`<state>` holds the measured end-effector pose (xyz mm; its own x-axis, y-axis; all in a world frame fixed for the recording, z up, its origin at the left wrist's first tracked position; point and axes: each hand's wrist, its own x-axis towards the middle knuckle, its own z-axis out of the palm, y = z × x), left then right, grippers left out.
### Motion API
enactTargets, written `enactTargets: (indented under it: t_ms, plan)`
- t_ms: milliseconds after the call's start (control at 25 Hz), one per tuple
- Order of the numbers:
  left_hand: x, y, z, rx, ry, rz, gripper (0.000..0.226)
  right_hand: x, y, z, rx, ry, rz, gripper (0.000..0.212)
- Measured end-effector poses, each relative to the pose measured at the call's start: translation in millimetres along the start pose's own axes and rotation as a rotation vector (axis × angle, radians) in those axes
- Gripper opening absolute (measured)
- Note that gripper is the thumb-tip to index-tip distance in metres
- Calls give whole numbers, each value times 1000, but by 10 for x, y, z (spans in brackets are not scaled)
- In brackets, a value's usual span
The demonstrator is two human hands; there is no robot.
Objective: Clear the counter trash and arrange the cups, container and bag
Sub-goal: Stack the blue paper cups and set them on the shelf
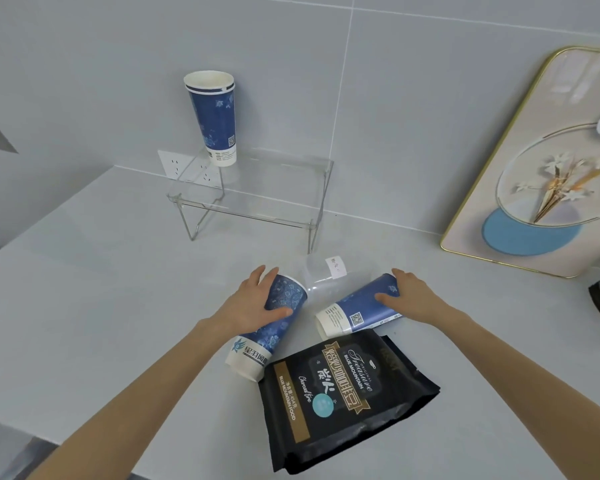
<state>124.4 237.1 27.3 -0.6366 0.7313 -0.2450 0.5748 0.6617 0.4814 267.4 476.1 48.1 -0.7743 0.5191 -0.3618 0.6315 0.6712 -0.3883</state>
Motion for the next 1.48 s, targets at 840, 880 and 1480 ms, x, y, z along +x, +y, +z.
enactTargets:
  t_ms: [840,880,1480]
  plan:
    - [-305,-394,-40,-405,177,-87,79,-249,-793,-464,332,467,-178,24]
    - [-323,-419,-94,-441,200,-61,79,-273,-908,-520,347,490,-201,24]
    - [-415,-658,-359,-719,301,14,81,-425,-2164,-435,407,518,-539,21]
